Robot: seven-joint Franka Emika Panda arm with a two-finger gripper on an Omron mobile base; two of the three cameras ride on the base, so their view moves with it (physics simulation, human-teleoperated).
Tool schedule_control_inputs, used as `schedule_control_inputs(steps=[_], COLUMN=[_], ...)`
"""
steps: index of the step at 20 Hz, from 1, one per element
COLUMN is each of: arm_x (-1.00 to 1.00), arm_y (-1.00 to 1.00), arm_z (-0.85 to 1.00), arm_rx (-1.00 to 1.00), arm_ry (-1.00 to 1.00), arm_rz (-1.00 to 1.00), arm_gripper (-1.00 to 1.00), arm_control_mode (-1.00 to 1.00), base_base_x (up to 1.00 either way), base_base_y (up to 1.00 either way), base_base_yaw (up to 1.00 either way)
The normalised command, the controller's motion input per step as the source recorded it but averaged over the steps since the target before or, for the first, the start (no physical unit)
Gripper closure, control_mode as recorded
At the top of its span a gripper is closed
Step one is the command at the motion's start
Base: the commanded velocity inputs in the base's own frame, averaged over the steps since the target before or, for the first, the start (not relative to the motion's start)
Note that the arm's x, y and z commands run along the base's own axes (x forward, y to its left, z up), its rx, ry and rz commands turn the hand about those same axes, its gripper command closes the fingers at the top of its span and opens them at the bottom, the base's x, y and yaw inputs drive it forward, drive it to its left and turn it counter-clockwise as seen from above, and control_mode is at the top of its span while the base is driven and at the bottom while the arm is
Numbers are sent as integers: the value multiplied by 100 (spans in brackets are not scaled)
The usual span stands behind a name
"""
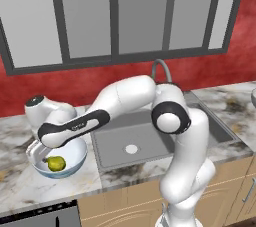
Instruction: Pick the apples from the cabinet and place them in one bowl. Pick the pear from the sink and place it in the other bowl.
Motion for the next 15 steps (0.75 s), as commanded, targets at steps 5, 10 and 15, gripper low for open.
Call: schedule_control_inputs(steps=[5, 10, 15], arm_x=[5, -2, -12], arm_y=[-40, -30, -28], arm_z=[20, 36, 43], arm_rx=[7, 9, 12], arm_ry=[0, -1, -3], arm_rz=[-1, -4, -7], arm_gripper=[-100, -100, -100], arm_control_mode=[-100, -100, -100], base_base_x=[0, 0, 0], base_base_y=[0, 0, 0], base_base_yaw=[0, 0, 0])
